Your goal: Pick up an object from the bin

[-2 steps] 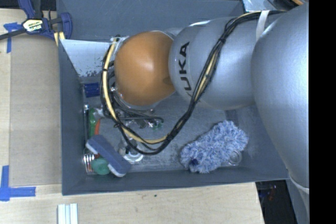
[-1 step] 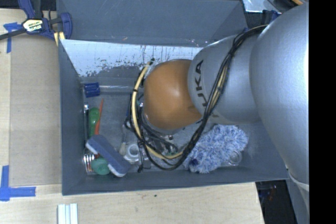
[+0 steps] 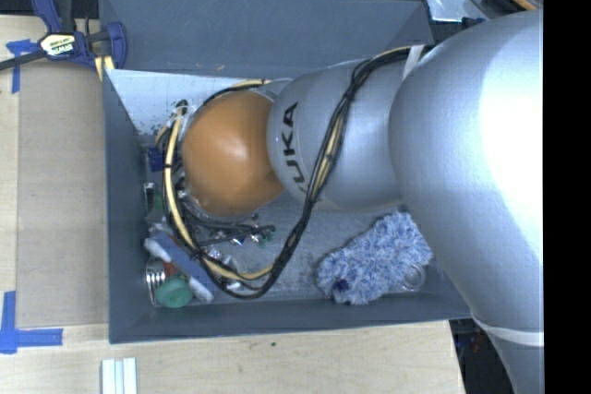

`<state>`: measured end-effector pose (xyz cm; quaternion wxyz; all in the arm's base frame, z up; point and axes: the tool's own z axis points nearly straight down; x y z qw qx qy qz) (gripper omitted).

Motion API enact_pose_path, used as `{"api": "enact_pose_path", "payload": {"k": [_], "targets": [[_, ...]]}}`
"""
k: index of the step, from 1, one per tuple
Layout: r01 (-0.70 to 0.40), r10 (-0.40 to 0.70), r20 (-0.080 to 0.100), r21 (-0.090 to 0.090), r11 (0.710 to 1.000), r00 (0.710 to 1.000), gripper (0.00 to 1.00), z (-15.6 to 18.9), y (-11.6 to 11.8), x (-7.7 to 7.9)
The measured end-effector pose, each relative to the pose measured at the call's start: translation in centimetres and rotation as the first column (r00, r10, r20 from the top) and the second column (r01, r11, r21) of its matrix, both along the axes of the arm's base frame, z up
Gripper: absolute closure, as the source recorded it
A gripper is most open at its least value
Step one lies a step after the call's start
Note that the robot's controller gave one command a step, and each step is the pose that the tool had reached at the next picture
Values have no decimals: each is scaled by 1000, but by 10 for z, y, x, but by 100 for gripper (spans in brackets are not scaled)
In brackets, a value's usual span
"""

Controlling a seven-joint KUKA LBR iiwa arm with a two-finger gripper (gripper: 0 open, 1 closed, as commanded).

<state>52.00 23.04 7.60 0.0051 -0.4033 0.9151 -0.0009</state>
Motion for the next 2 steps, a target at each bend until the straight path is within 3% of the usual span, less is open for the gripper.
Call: {"api": "enact_pose_path", "payload": {"k": [1,2], "targets": [[547,-547,4,17,837,837,100,-1,-86,-26],[556,-556,6,16,831,831,100,-1,-94,-27]]}}
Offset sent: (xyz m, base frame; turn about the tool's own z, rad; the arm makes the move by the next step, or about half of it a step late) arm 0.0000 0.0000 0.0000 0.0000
